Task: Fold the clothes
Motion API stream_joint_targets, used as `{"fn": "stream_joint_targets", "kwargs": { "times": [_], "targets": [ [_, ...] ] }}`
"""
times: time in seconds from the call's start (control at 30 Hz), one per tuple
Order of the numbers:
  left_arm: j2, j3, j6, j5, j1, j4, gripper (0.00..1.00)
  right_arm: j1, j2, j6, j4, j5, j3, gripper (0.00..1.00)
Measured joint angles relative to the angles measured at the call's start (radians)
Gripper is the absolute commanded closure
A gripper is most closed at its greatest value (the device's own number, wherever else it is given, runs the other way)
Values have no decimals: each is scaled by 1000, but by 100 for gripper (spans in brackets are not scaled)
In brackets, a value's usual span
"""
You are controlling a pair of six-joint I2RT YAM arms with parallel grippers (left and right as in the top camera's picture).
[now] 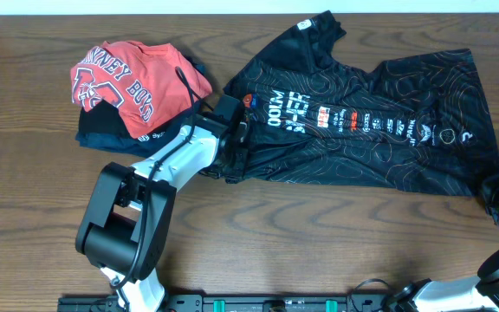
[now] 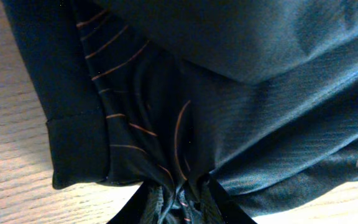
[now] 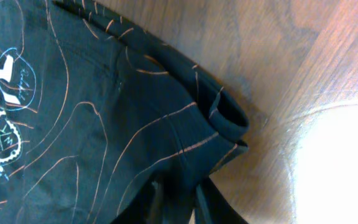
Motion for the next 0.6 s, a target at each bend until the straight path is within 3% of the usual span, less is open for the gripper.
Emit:
{"fn": "stream_joint_targets", "kwargs": {
  "times": [0.07, 0.17, 0.37, 0.6],
  "targets": [
    [0, 0, 0, 0, 3, -1, 80, 0, 0, 0, -10, -9, 0, 97],
    [0, 0, -4, 0, 7, -13, 94, -2, 0, 2, -44, -17, 0, 99],
    [0, 0, 0, 9, 25, -89, 94, -62, -26, 8, -220, 25, 33, 99],
    [-3, -1, 0, 35, 41, -277, 94, -125, -181, 10, -346, 180, 80, 99]
  ]
}}
